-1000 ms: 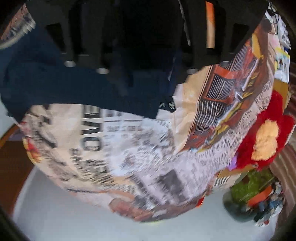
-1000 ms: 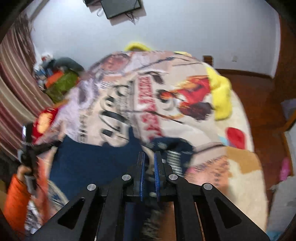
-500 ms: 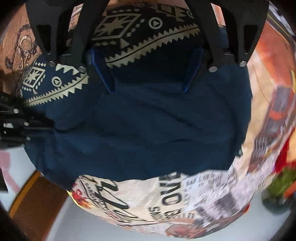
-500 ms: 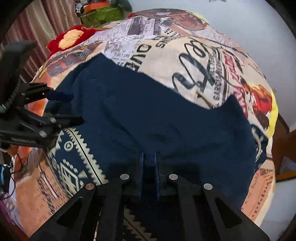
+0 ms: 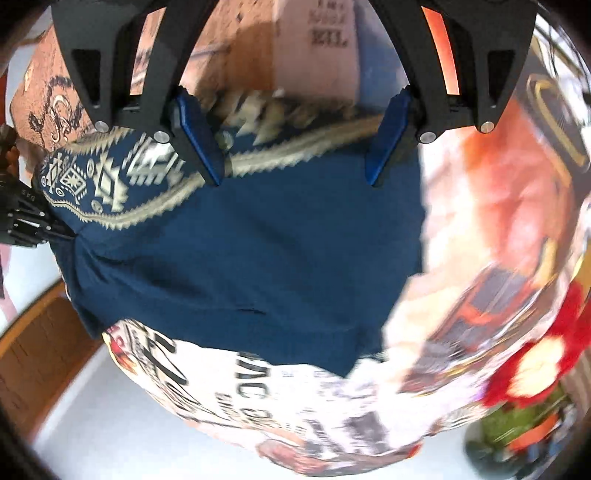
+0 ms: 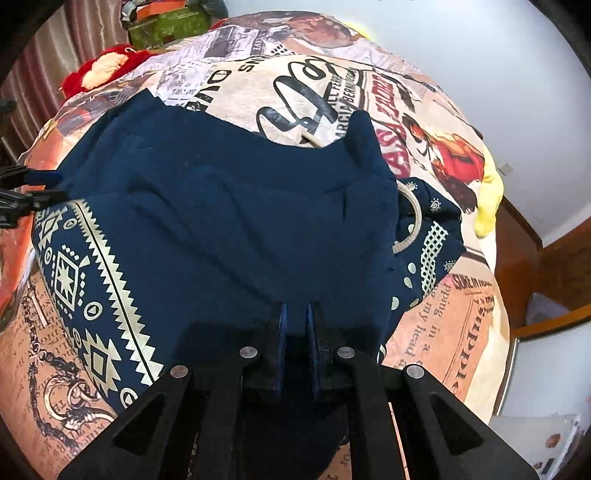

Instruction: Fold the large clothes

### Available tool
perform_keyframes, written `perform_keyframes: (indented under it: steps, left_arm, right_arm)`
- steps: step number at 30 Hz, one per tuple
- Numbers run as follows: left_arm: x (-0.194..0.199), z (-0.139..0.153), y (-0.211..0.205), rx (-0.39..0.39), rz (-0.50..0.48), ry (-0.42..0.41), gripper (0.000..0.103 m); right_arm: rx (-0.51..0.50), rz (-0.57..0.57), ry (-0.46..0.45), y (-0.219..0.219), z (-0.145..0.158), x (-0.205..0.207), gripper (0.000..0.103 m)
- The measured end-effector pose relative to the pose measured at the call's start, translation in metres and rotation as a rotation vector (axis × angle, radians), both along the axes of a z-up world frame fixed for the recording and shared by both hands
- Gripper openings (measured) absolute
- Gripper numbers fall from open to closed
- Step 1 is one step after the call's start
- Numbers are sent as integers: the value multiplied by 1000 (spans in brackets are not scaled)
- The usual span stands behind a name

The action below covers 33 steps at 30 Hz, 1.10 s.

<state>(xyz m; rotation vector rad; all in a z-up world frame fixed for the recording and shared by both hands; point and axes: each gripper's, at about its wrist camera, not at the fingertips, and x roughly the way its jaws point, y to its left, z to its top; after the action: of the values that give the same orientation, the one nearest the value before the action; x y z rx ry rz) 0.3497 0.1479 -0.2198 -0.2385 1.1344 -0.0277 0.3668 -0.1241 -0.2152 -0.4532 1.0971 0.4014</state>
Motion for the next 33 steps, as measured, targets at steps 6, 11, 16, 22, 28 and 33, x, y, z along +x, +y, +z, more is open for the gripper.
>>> perform_keyframes:
  steps: [6, 11, 16, 22, 28, 33]
  left_arm:
    - [-44, 2, 33, -64, 103, -1, 78]
    - [-66, -19, 43, -266, 188, 48, 78]
    - [-59, -42, 41, -536, 269, 77, 78]
    - [-35, -56, 41, -662, 357, 67, 78]
    - [-8, -69, 50, -688, 429, 55, 79]
    - [14, -74, 54, -573, 470, 37, 79]
  right_arm:
    - [-68, -6, -25, 12, -1, 5, 6]
    - [-101, 9, -80, 9, 2, -6, 6]
    - [-152, -2, -99, 6, 5, -14, 6]
    - [-134, -118, -75, -29, 16, -6, 23]
    - [-163, -211, -84, -61, 22, -8, 57]
    - [38, -243, -29, -65, 43, -11, 58]
